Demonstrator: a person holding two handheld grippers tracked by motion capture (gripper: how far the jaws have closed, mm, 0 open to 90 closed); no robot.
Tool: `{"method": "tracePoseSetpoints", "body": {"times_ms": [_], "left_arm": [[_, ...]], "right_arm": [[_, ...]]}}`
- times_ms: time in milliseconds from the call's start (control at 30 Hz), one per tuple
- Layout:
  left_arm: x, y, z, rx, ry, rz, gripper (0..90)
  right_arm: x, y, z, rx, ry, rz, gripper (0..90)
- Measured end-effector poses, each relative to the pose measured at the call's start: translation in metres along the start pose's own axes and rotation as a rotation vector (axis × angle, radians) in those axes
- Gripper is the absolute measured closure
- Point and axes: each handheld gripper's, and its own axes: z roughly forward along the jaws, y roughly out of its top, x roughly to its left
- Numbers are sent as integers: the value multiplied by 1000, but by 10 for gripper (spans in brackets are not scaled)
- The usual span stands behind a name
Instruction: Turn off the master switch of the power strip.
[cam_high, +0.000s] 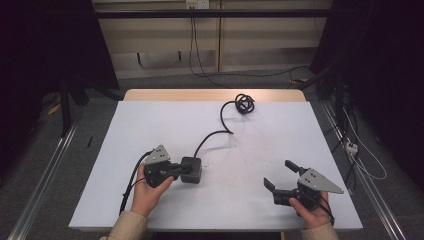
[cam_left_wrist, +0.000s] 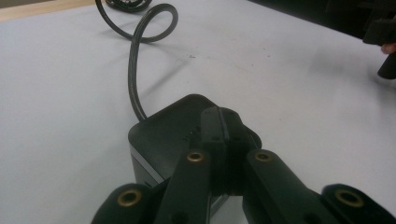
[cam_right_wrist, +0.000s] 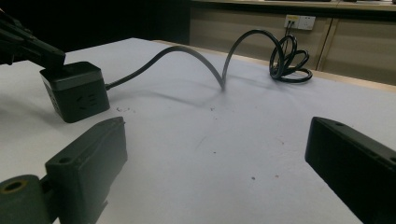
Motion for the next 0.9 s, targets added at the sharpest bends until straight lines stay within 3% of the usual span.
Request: {"method": "tracePoseSetpoints", "body": {"times_ms": [900], "left_arm": [[-4, 2, 1, 15, 28, 8, 900]], "right_arm": [[1, 0, 0, 2, 6, -2, 53]]}}
